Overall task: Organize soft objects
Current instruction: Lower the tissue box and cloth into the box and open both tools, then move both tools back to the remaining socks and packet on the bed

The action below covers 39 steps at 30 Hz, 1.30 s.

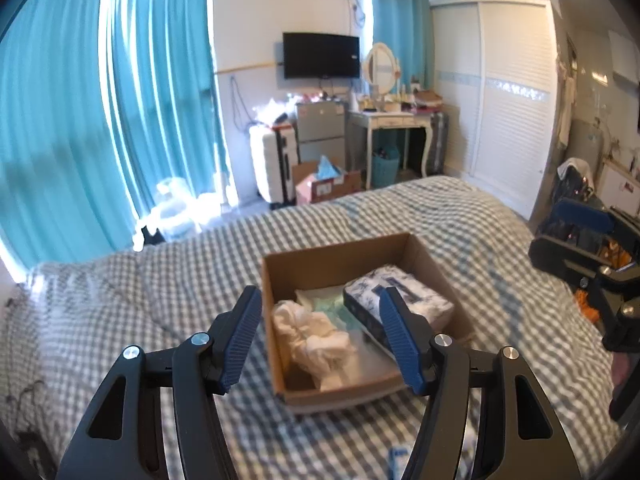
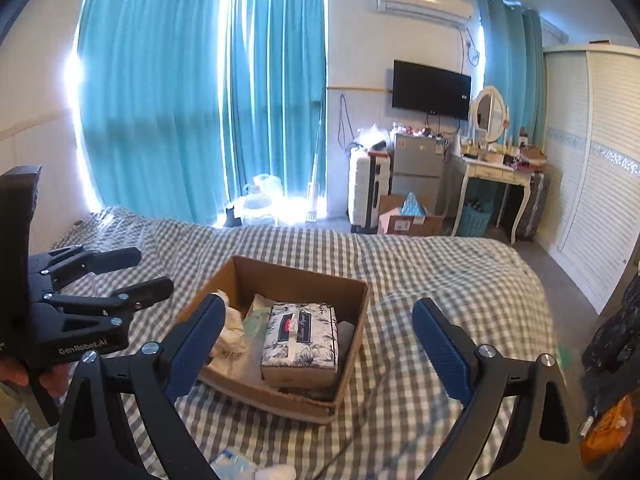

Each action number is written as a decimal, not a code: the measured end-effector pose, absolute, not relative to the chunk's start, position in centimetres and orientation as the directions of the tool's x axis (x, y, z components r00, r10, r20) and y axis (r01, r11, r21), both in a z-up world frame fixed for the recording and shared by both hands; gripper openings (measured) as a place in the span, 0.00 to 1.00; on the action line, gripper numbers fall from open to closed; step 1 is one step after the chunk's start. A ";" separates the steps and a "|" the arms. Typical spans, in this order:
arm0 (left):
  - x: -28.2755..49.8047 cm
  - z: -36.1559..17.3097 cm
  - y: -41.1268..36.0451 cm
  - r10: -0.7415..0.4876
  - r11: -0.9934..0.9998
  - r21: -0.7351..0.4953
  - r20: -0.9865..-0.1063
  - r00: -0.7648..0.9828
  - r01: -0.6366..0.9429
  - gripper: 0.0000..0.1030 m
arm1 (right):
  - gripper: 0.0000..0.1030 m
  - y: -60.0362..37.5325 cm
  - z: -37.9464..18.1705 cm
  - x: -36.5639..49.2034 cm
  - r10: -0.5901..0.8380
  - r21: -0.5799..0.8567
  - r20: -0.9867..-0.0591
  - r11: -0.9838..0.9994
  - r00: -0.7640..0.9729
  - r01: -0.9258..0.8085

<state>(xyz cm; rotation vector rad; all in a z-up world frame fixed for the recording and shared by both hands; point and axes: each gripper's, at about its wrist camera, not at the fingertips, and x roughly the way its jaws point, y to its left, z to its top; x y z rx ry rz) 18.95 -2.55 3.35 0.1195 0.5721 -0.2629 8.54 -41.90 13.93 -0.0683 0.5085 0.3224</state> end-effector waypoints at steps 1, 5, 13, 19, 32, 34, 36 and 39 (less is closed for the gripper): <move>17.8 4.0 -2.4 -0.212 0.959 0.045 -0.547 0.810 0.281 0.60 | 0.97 -42.0 14.5 7.7 0.286 0.011 -0.483 0.947 0.828 -0.320; 14.6 5.2 -1.4 -0.225 0.955 0.041 -0.541 0.811 0.292 0.61 | 1.00 -41.9 16.0 5.0 0.289 -0.020 -0.485 0.940 0.826 -0.341; 9.0 3.7 0.0 -0.145 0.979 0.046 -0.539 0.830 0.201 0.73 | 1.00 -40.6 13.7 0.5 0.353 -0.046 -0.529 0.896 0.772 -0.441; 7.1 -1.3 0.4 -0.139 0.989 -0.045 -0.559 0.818 0.138 0.73 | 1.00 -39.6 6.7 0.9 0.312 -0.041 -0.616 0.904 0.723 -0.425; 8.4 -13.8 1.3 -0.056 0.996 -0.087 -0.761 0.646 -0.016 0.69 | 0.98 -39.3 -3.5 3.4 0.270 0.017 -0.760 0.918 0.591 -0.397; 8.4 -14.1 1.4 -0.059 0.995 -0.095 -0.774 0.630 -0.023 0.69 | 0.91 -39.1 -3.8 3.4 0.270 0.013 -0.767 0.914 0.582 -0.407; 8.2 -14.1 1.3 -0.069 0.995 -0.100 -0.772 0.632 -0.013 0.69 | 0.82 -38.9 -4.0 3.4 0.272 0.015 -0.777 0.909 0.567 -0.416; 8.0 -14.1 0.8 -0.085 0.995 -0.097 -0.774 0.627 0.015 0.69 | 0.67 -38.5 -4.7 3.5 0.279 0.024 -0.795 0.901 0.538 -0.432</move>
